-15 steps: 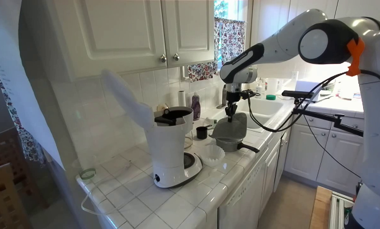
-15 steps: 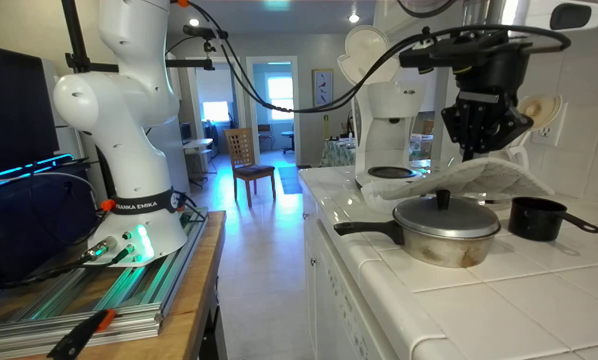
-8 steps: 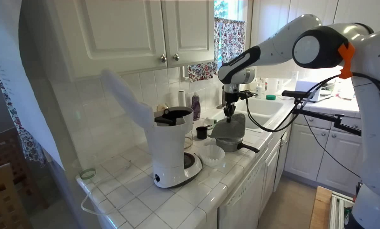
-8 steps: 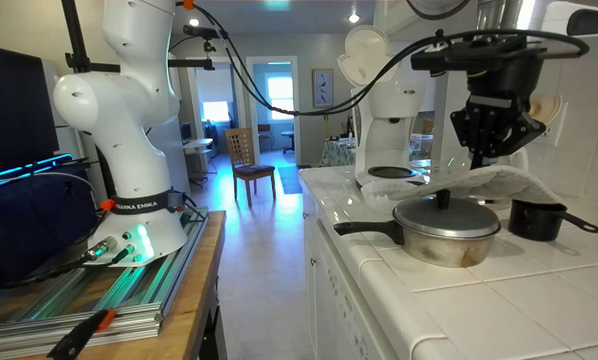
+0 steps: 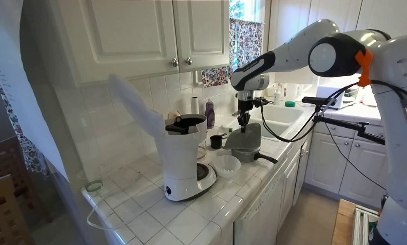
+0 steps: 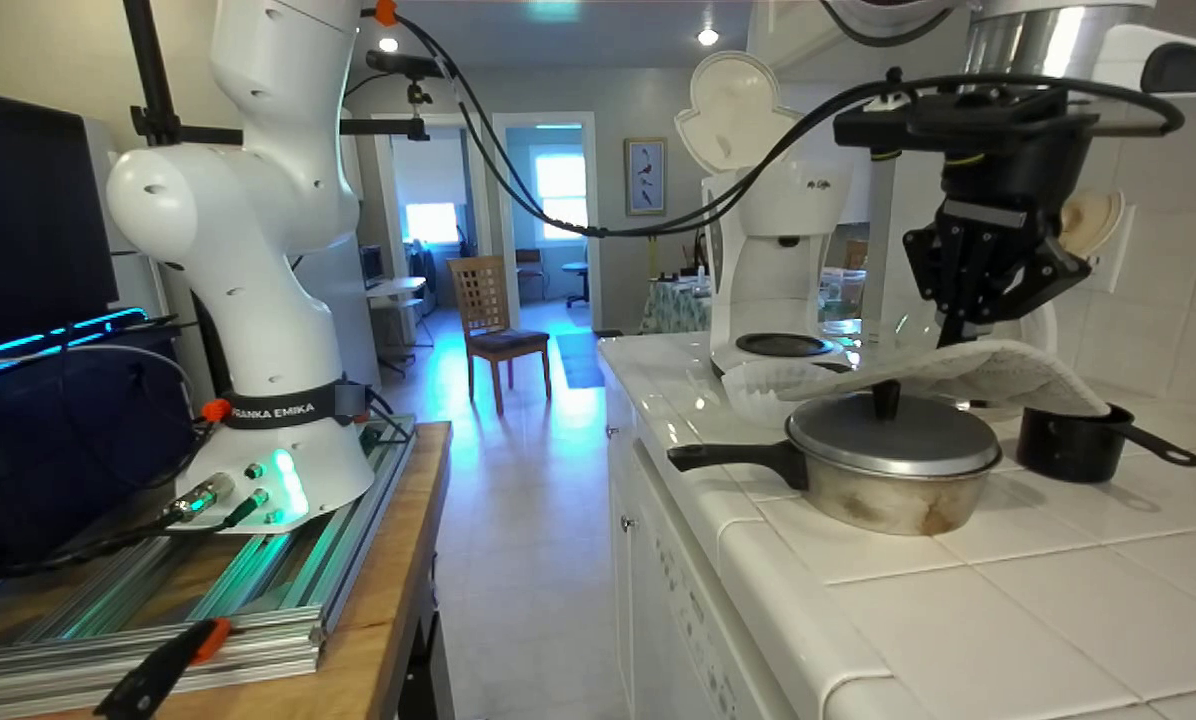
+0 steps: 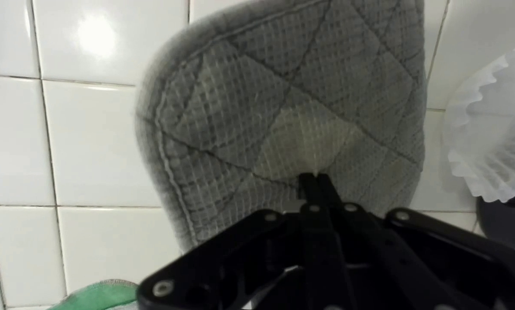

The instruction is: Use the grey mat to remove the lid from the pot

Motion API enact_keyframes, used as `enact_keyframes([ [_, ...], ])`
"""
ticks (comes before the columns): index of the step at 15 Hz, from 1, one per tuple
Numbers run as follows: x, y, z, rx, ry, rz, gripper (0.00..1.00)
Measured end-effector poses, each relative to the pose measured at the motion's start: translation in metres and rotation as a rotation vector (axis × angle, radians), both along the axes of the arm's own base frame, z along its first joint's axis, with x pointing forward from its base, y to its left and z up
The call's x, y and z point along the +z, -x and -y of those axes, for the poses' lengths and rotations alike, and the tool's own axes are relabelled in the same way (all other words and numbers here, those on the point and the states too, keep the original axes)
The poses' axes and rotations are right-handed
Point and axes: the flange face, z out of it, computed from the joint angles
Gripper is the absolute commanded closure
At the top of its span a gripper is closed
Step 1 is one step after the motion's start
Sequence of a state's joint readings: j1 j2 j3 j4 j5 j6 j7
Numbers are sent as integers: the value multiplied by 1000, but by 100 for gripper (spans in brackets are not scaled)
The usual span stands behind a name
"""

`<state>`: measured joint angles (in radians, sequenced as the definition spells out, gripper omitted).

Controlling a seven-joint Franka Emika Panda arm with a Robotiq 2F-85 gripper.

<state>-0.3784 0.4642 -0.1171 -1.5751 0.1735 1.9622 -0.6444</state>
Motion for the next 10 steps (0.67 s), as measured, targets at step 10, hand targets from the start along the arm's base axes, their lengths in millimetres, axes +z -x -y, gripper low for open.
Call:
enact_keyframes([
  [10,-7,-7,1,5,-2,-12,100],
])
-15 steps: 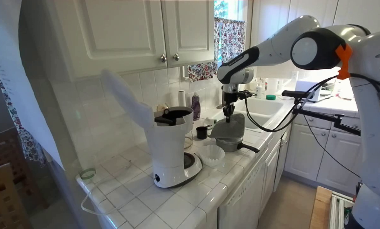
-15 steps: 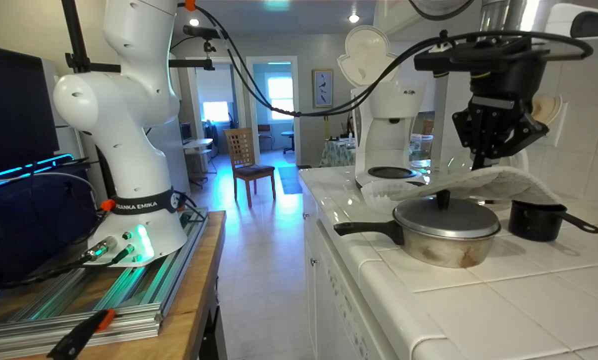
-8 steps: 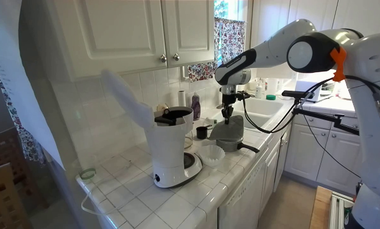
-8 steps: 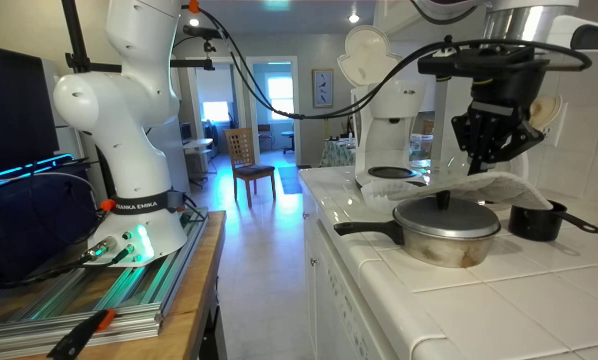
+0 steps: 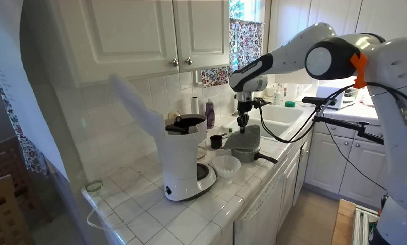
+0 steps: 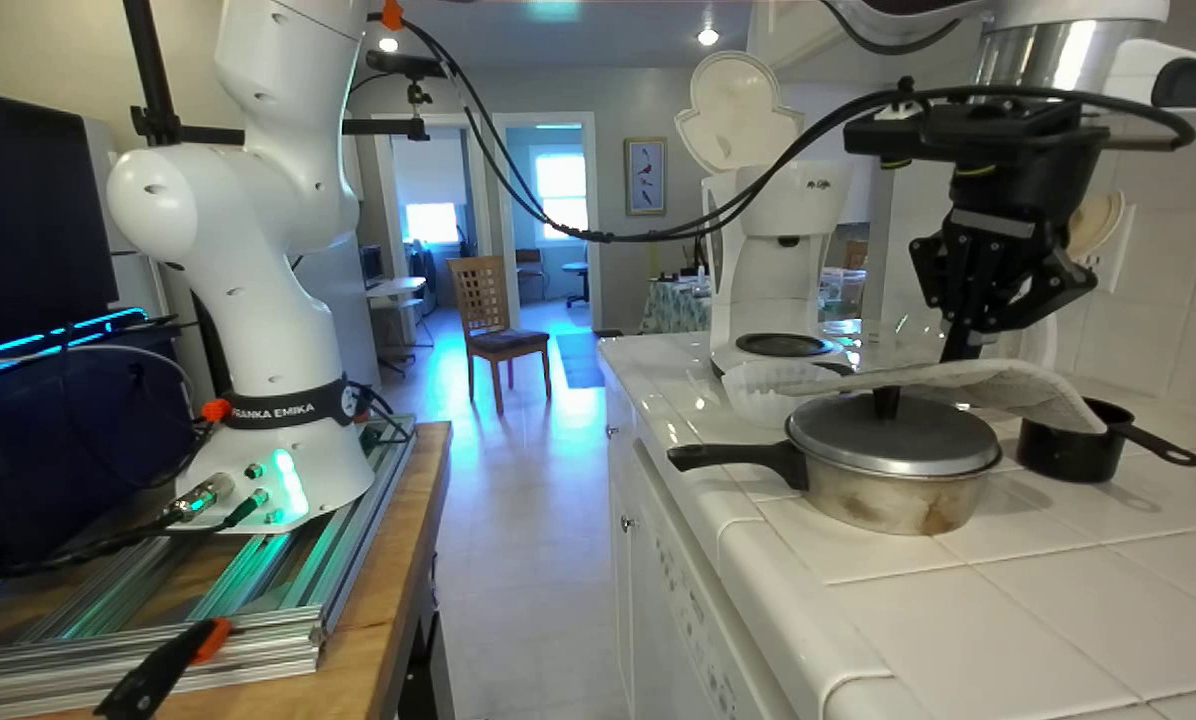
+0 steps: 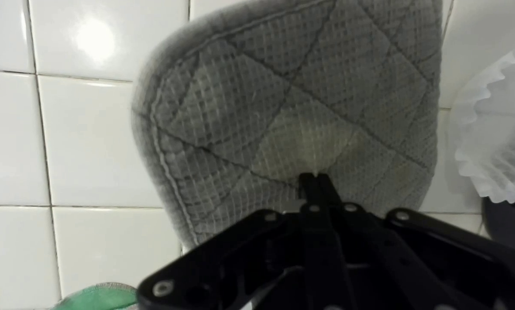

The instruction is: Use the grey mat to remove the lid from the pot

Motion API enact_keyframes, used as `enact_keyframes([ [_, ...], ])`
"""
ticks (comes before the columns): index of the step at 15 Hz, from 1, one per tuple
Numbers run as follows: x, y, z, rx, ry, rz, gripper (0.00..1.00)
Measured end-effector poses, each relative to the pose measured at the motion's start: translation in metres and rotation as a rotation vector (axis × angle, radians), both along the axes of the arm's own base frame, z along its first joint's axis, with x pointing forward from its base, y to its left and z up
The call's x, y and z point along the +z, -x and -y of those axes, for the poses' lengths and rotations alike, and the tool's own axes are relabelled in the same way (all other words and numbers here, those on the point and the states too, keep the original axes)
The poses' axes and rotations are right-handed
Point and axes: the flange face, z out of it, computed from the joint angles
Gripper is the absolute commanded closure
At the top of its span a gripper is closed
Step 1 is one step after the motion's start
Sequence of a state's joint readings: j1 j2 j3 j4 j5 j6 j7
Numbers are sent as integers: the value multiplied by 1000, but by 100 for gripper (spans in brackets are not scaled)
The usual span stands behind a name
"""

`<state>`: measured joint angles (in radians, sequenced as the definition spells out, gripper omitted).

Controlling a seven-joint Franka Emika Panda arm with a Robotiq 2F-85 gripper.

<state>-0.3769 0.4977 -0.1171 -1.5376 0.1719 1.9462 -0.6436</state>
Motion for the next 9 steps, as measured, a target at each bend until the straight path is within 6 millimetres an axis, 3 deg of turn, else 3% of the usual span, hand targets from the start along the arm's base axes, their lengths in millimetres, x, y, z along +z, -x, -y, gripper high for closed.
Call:
enact_keyframes([
  [9,-2,-2,-5,13,4,-11,100],
])
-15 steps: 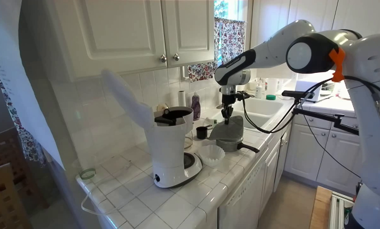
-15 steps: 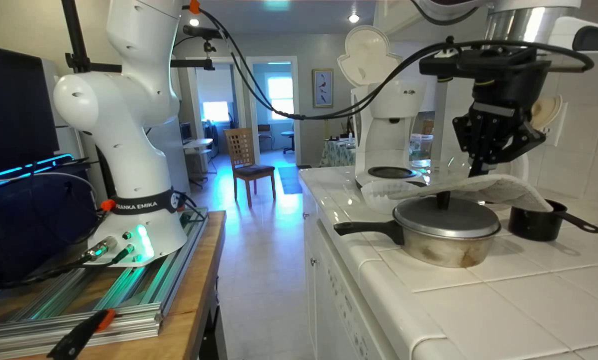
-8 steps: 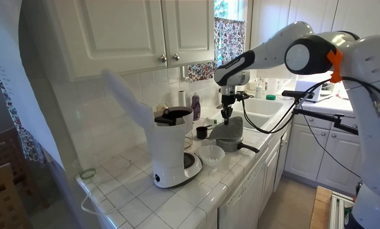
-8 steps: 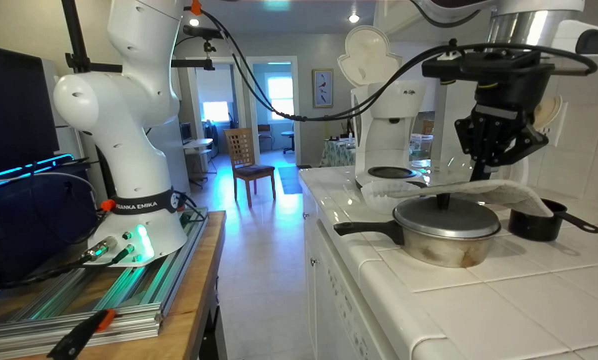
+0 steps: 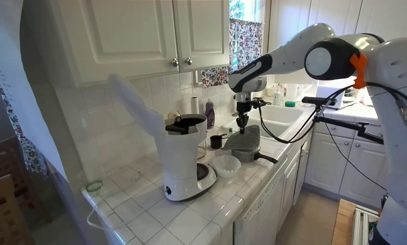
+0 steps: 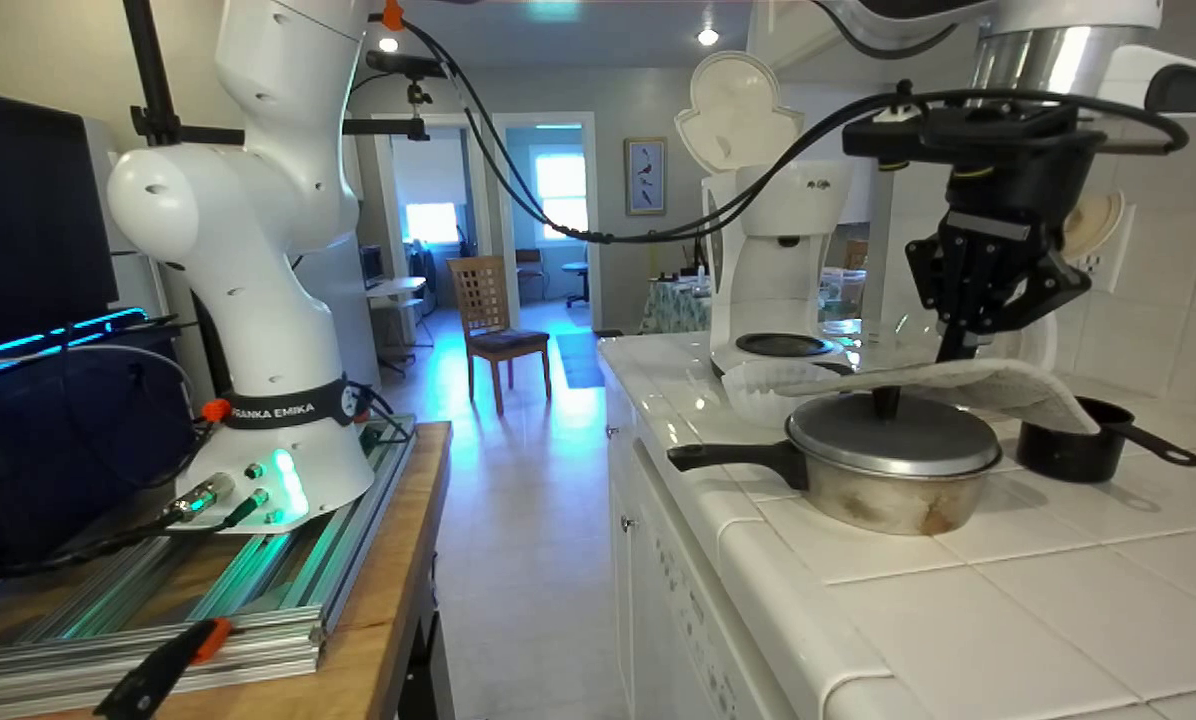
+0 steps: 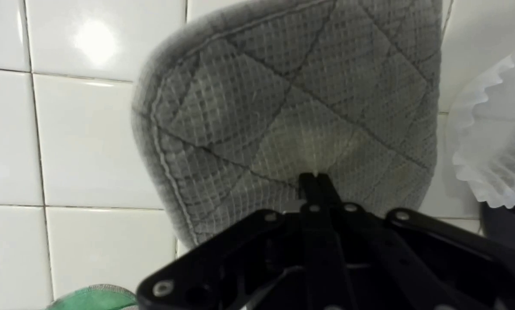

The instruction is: Use the grey mat to remove the lid from the pot

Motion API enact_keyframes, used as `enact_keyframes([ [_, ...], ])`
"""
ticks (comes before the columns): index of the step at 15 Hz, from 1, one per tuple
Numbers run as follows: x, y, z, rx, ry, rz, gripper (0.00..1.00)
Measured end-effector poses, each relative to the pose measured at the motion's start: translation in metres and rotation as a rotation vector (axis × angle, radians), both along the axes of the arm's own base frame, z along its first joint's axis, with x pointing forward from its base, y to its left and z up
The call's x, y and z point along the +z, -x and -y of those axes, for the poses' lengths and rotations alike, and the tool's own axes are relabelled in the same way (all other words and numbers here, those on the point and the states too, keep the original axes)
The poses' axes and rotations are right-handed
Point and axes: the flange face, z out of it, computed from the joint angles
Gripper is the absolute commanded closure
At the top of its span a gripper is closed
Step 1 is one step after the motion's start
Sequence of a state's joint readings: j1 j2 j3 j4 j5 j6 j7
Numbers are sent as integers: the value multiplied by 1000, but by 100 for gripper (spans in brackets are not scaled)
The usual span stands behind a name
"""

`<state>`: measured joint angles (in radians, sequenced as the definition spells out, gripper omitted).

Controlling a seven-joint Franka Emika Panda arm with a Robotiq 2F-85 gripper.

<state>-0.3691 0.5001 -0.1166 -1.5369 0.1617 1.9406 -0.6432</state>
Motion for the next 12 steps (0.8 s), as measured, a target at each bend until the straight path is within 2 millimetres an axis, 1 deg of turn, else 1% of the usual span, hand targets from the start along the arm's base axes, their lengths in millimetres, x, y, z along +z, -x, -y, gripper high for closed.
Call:
enact_keyframes([
  [3,-1,-1,-3,7,2,-4,100],
  [4,-1,-2,-4,10,3,-6,74],
  [5,-2,-2,-5,12,4,-7,72],
  [7,-3,-2,-5,13,5,-9,60],
  [12,-3,-3,-6,13,6,-11,25],
])
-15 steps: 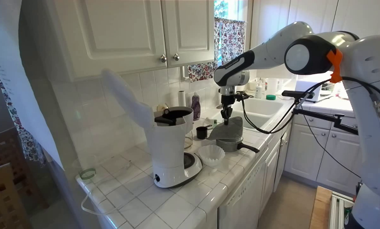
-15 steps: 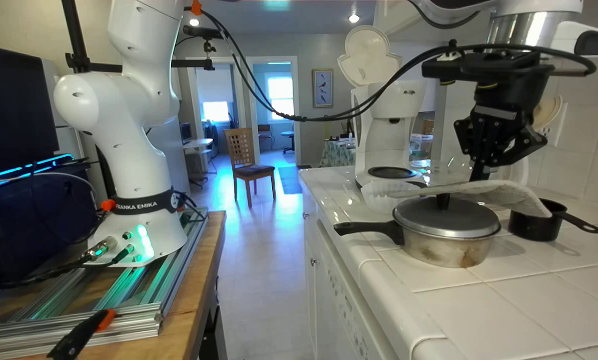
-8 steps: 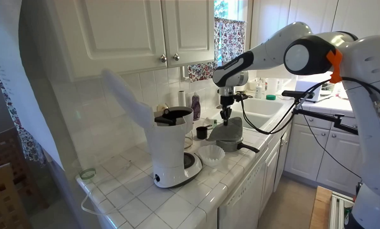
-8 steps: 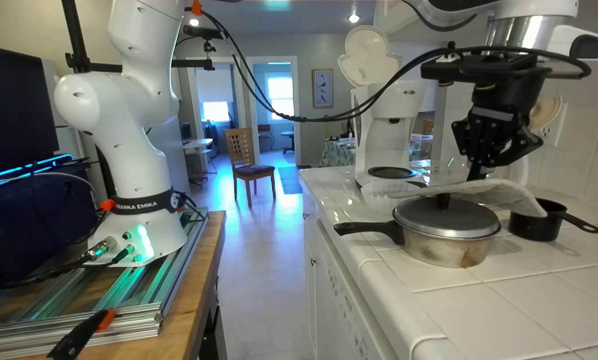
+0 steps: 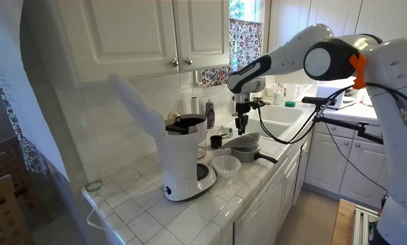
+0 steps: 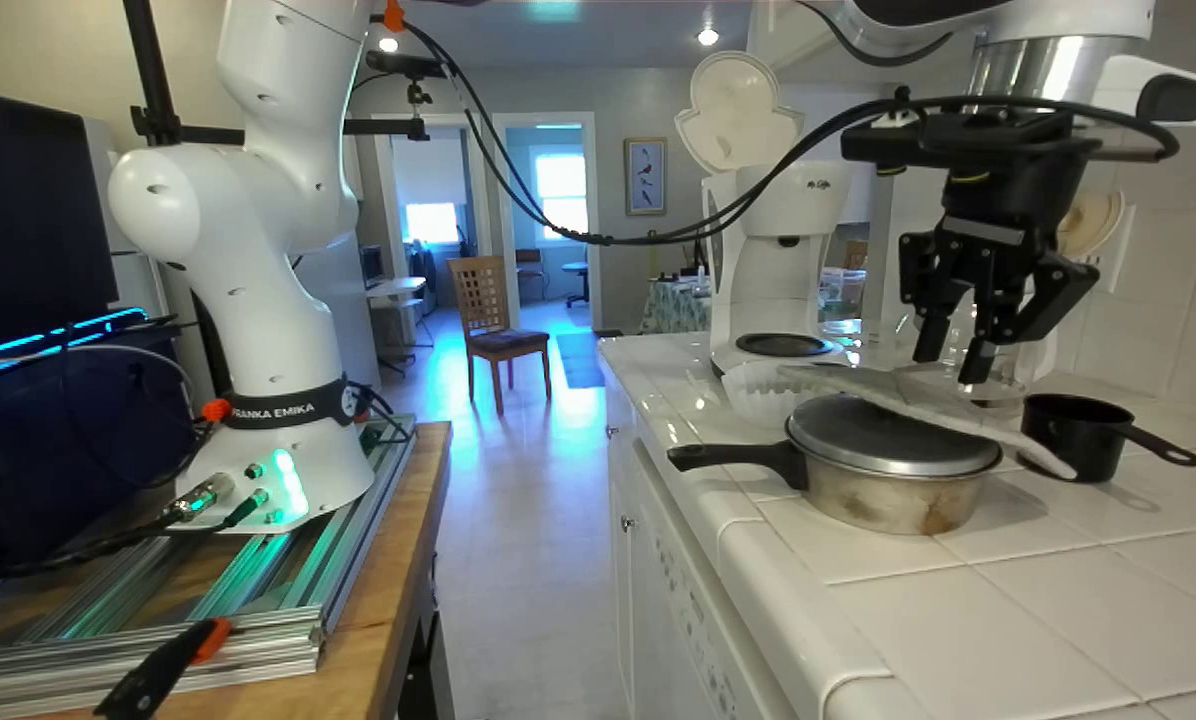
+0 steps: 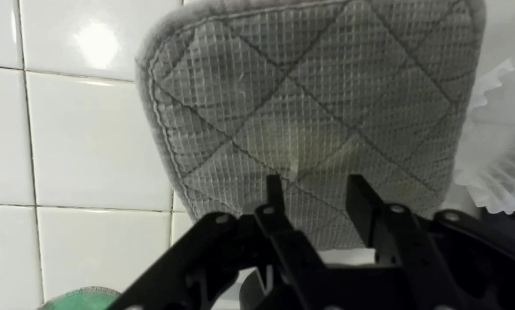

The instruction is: Use the grey mat to remove the lid from the pot

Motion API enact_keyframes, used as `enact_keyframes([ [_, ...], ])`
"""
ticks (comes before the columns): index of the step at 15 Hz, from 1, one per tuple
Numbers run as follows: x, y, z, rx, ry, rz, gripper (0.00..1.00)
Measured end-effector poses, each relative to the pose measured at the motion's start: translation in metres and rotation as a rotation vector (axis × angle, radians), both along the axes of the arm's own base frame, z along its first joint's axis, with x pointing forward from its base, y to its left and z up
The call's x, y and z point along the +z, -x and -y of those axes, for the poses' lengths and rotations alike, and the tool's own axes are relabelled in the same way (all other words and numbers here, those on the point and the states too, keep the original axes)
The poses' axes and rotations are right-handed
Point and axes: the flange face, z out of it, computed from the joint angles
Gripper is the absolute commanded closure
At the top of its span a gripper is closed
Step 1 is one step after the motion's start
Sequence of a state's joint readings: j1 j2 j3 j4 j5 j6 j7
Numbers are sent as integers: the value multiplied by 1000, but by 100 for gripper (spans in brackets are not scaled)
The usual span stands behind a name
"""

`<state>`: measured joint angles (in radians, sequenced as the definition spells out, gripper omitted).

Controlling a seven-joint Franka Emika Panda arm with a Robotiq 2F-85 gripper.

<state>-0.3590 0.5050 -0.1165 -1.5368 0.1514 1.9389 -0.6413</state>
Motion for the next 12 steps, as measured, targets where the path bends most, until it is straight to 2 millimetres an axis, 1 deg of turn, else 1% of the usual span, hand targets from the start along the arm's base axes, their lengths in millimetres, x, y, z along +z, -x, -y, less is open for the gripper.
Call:
enact_keyframes([
  [2,0,0,0,0,0,0,12],
  [3,0,0,0,0,0,0,4],
  [4,0,0,0,0,0,0,1],
  [8,-1,-1,-5,10,-1,-7,0],
  [12,-4,-2,-16,42,5,-47,0],
])
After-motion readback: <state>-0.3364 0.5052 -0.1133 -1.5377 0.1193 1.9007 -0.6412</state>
